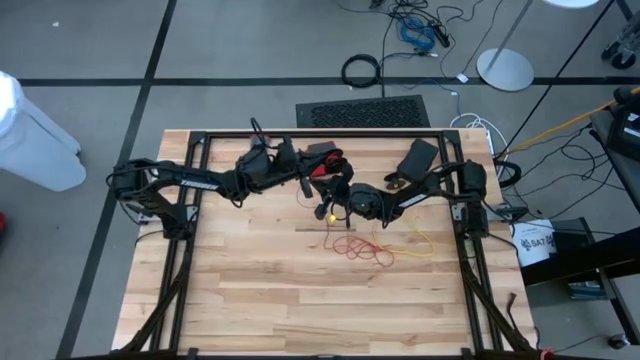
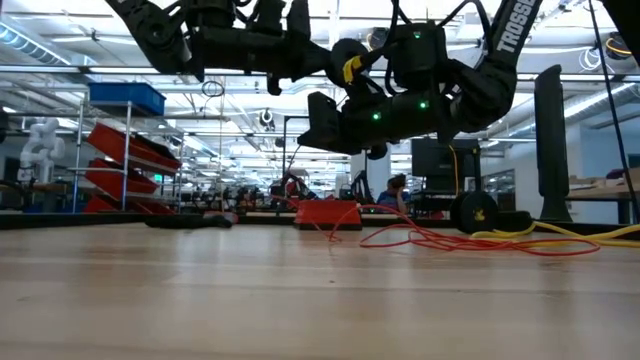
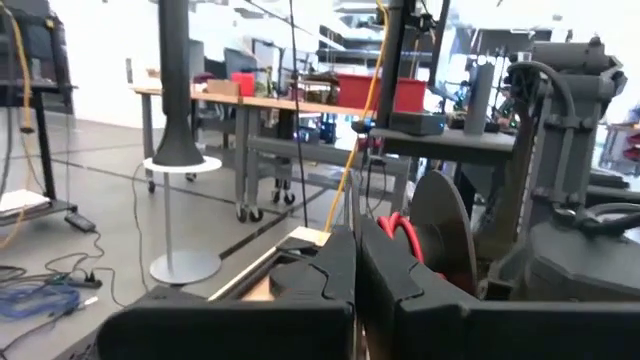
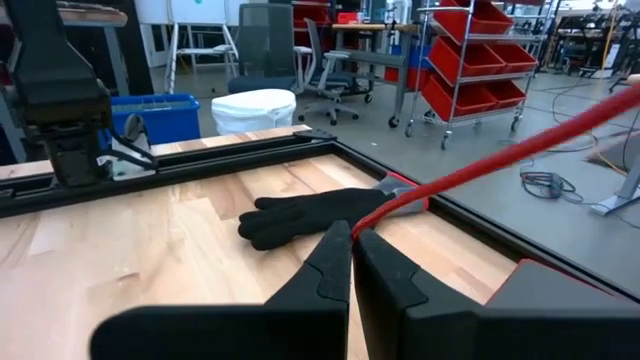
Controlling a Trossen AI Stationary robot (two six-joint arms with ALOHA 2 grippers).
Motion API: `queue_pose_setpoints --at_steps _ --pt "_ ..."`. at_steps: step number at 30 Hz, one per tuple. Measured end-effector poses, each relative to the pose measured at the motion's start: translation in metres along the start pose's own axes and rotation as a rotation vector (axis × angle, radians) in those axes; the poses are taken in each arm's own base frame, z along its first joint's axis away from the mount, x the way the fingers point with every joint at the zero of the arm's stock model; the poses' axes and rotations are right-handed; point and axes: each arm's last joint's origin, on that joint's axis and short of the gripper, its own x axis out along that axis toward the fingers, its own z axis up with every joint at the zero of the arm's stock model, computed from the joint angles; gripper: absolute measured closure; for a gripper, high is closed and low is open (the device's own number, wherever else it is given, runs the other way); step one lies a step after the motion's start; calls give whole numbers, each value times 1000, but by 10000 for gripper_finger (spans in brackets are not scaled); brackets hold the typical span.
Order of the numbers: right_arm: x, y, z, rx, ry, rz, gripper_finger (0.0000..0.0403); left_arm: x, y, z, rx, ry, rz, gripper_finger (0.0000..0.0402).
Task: Coil cords
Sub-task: Coil the red wire onto the spool
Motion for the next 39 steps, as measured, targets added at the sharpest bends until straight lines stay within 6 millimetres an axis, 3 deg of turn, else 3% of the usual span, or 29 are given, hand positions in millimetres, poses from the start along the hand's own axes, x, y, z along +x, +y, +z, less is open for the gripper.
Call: queue_pose_setpoints --at_steps 18,39 --pt "-2 5 0 22 -5 11 403 9 -2 -37 140 104 36 401" --pt "-9 15 -11 12 89 -12 403 6 -16 -43 306 159 66 401"
